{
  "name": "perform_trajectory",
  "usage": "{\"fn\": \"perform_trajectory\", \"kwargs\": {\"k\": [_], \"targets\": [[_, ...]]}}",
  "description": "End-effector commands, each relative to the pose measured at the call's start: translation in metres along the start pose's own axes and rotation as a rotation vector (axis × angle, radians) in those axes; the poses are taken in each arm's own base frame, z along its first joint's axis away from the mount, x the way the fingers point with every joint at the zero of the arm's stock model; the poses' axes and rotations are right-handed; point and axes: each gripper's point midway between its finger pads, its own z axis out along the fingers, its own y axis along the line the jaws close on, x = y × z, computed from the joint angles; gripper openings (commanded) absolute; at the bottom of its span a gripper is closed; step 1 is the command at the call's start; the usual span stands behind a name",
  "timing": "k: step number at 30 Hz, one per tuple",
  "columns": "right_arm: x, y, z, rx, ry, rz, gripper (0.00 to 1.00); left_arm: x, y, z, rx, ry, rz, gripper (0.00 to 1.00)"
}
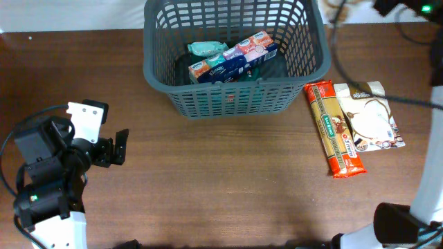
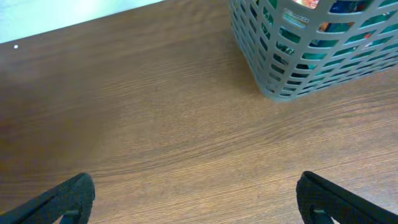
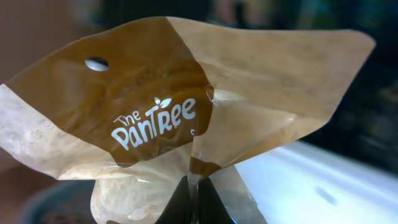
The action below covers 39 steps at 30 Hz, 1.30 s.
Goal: Pack container
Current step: 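Lift the PanTree pouch with the right gripper and drop it in the basket, then return the right gripper to the second PanTree pouch and grasp it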
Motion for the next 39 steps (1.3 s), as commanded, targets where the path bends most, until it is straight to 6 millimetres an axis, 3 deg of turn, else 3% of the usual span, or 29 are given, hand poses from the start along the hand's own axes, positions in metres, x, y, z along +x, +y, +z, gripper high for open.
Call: {"fn": "perform_trajectory", "kwargs": {"k": [1,5,8,13,14,17,21,25,29,33,36,39], "targets": [[0.007,0.057,0.028,-0.217,0.013,0.016,0.03,0.000,-0.004,0.001,0.027,-0.012,-0.014,0.99],[0.053,0.076,0.060,-0.306,0.116,0.092,0.04,-0.002,-0.007,0.000,0.044,-0.020,-0.014,0.99],[0.097,0.075,0.080,-0.344,0.213,0.209,0.04,-0.002,-0.008,0.000,0.047,-0.021,-0.014,0.99],[0.149,0.069,0.097,-0.387,0.312,0.347,0.04,-0.002,-0.008,0.000,0.047,-0.021,-0.015,0.99],[0.165,0.066,0.100,-0.377,0.350,0.388,0.34,-0.002,-0.008,0.000,0.050,-0.022,-0.015,0.99],[0.189,0.058,0.102,-0.319,0.423,0.431,0.61,-0.004,-0.011,0.000,0.066,-0.031,-0.014,0.99],[0.192,0.057,0.102,-0.305,0.434,0.433,0.79,-0.004,-0.011,0.000,0.067,-0.031,-0.014,0.99],[0.186,0.058,0.101,-0.309,0.424,0.436,0.84,-0.003,-0.011,0.000,0.067,-0.031,-0.015,0.99],[0.145,0.052,0.089,-0.263,0.358,0.352,0.99,-0.003,-0.011,0.000,0.067,-0.031,-0.015,0.99],[0.112,0.006,0.055,0.034,0.367,0.253,0.99,-0.003,-0.011,0.000,0.066,-0.030,-0.015,0.99],[0.115,-0.043,0.004,0.375,0.473,0.227,0.99,-0.003,-0.011,0.000,0.066,-0.030,-0.015,0.99],[0.136,-0.083,-0.062,0.670,0.624,0.248,0.99,-0.003,-0.011,0.000,0.067,-0.031,-0.015,0.99]]}}
